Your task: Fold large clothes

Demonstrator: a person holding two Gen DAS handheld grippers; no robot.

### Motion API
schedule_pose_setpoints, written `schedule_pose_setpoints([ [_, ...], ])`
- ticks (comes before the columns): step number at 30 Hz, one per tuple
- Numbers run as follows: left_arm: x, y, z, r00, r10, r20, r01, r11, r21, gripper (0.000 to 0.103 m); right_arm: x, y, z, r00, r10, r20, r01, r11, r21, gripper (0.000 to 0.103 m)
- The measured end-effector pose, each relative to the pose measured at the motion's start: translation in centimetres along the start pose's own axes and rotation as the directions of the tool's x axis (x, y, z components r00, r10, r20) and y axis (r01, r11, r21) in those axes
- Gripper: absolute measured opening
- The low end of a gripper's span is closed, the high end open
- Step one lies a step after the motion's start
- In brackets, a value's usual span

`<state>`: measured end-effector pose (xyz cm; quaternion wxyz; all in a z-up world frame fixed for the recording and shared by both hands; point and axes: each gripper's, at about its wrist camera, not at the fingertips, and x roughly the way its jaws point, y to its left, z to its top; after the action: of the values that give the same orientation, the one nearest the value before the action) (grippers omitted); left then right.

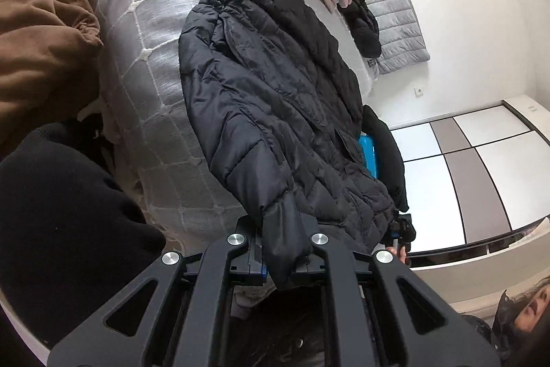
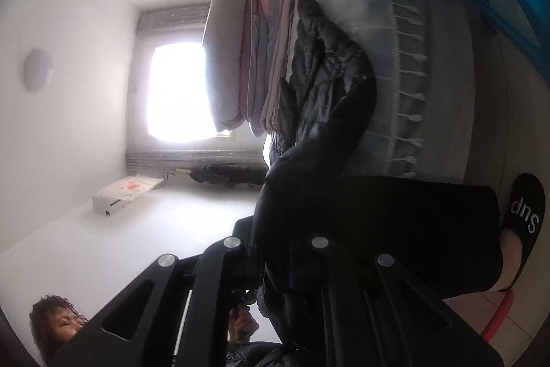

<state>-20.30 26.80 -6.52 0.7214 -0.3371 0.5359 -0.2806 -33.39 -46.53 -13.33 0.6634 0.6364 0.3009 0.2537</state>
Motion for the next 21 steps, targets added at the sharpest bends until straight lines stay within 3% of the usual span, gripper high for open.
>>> schedule_pose_setpoints([
  [9,0.3,-0.2,0.0,1.0,-0.004,-0.001,0.004,1.0,0.005,0.007,-1.6,-0.6,0.0,1.0,0.007,-0.013,-0.007,1.0,0.009,0.011],
  [11,0.4,0.0,-0.1,1.0,-0.003,-0.003,0.003,1.0,-0.001,0.007,-1.9,-0.7,-0.3,1.0,0.006,-0.019,-0.005,1.0,0.02,0.015],
  [12,0.4,0.1,-0.2,1.0,-0.004,-0.004,0.004,1.0,-0.001,0.008,-2.1,-1.1,-0.3,1.0,-0.005,-0.015,0.005,0.999,0.031,0.031],
  [13,0.5,0.1,-0.3,1.0,-0.005,-0.006,0.005,1.0,-0.002,0.008,-2.2,-1.3,-0.3,1.0,-0.016,-0.006,0.016,0.999,0.041,0.056],
  [15,0.6,0.2,-0.4,1.0,-0.008,-0.01,0.008,1.0,-0.006,0.008,-2.7,-1.8,-0.3,1.0,-0.02,0.022,0.018,0.998,0.06,0.076],
  [21,1.1,0.9,-0.6,1.0,-0.012,-0.017,0.011,0.999,-0.036,0.015,-2.2,-1.7,-0.3,1.0,-0.006,0.022,0.006,0.999,0.032,0.076],
])
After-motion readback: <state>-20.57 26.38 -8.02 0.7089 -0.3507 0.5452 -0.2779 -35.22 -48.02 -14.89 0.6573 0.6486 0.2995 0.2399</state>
